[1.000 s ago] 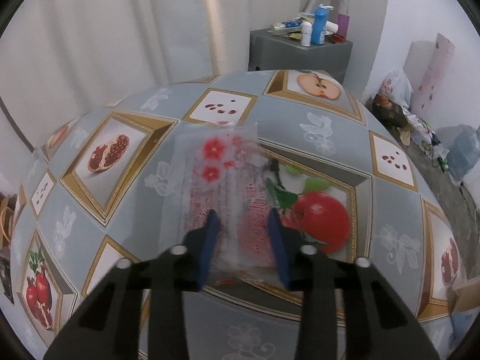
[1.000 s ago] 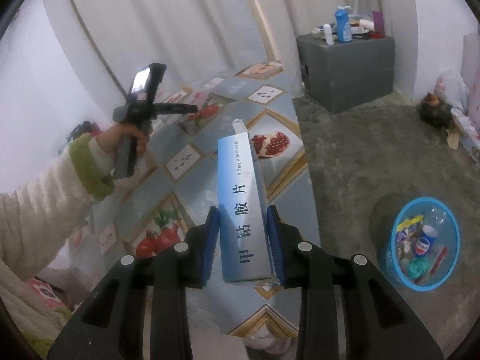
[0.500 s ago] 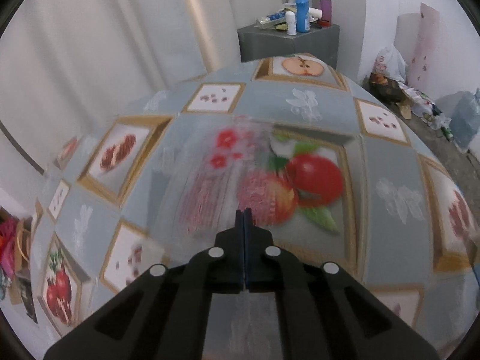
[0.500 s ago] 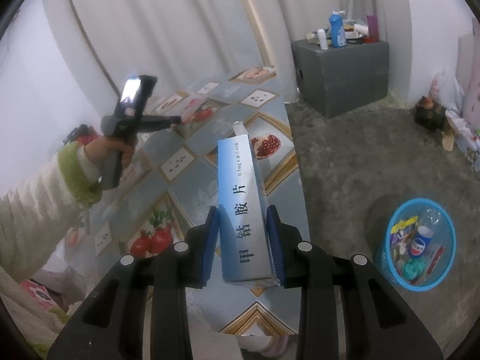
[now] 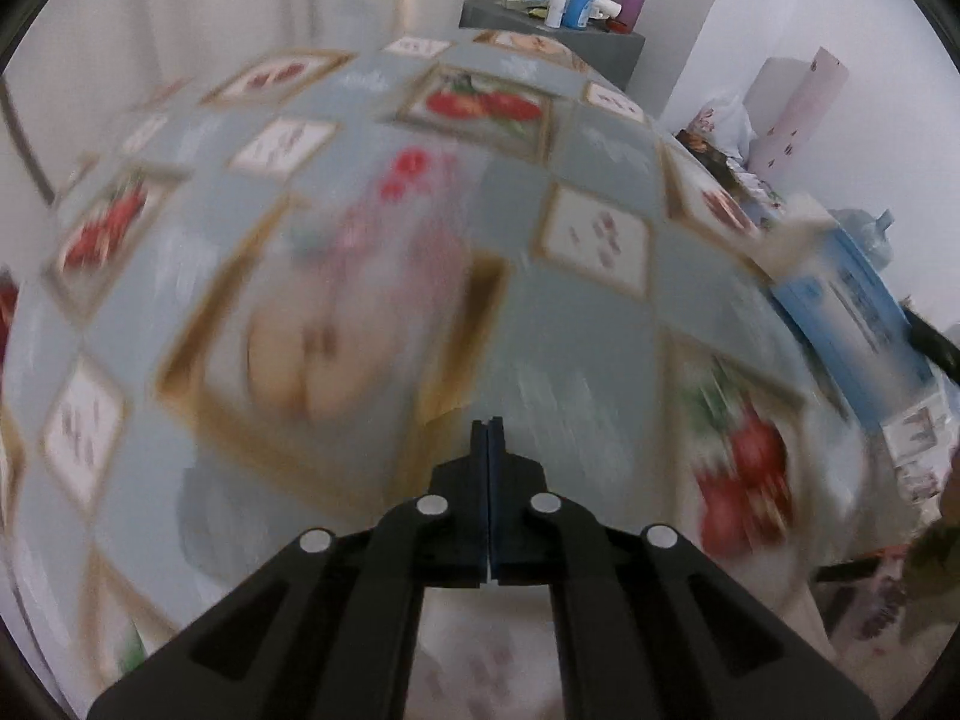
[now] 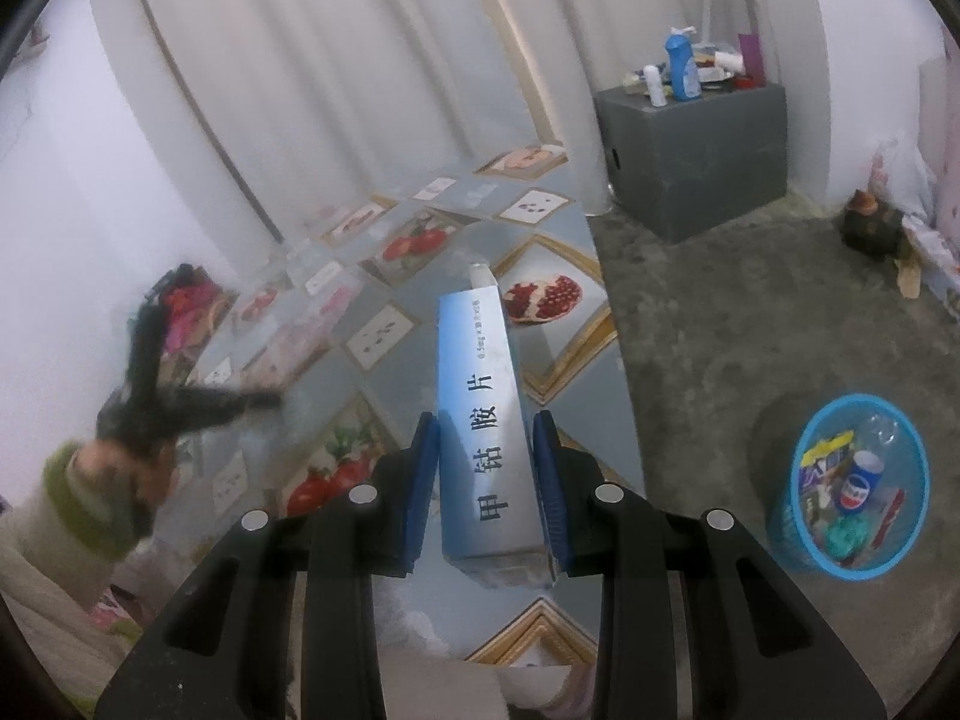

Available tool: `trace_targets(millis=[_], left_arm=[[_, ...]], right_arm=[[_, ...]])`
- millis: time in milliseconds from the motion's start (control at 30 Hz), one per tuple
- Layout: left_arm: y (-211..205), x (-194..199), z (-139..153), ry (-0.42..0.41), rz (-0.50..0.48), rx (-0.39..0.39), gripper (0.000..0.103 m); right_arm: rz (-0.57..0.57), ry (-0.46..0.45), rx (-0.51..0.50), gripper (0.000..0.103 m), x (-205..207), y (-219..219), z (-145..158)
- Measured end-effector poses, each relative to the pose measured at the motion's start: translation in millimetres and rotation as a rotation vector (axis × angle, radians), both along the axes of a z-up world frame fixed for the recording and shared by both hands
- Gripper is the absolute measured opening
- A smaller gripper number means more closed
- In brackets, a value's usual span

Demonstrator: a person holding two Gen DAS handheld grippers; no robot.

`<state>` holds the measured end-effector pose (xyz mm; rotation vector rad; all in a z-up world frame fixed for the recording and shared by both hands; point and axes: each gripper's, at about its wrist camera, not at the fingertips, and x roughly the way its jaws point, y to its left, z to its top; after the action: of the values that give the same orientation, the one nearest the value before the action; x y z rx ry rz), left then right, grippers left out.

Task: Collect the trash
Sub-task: 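Lift the clear bag with the left tool while the right tool lifts the medicine box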

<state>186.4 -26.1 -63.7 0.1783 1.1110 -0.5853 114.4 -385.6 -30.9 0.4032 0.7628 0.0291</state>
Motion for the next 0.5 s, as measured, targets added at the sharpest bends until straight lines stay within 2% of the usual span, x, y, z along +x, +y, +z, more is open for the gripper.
trace_targets(millis=[133, 267, 300, 333, 433, 500], left_arm=[[15.8, -35.7, 2.5, 0.040, 0.020, -0.062, 0.000], [25.0, -39.1, 25.5, -0.047, 0.060, -0.133, 0.003], [25.1, -33.9, 31.1, -0.082, 0.078, -0.133, 0.016], [24.5, -28.4, 35.5, -0.120, 0.101, -0.124, 0.034], [20.8, -9.6, 46.0, -0.203, 0.158, -0.112, 0.049], [19.5, 2.8, 49.3, -0.222, 0.184, -0.103, 0.057]], right_arm=[[0.018, 0.003, 0.002, 0.029, 2.3, 8.3, 0.5], [0.001, -0.008, -0.024, 0.029, 7.9, 15.1, 5.2], [-0.015, -0.015, -0.038, 0.029, 9.8, 16.8, 7.5], [-0.031, -0.025, -0.045, 0.029, 11.9, 18.3, 9.7], [-0.063, -0.049, -0.009, 0.028, 19.9, 17.8, 13.2], [-0.082, -0.061, 0.002, 0.028, 31.4, 19.1, 15.2]])
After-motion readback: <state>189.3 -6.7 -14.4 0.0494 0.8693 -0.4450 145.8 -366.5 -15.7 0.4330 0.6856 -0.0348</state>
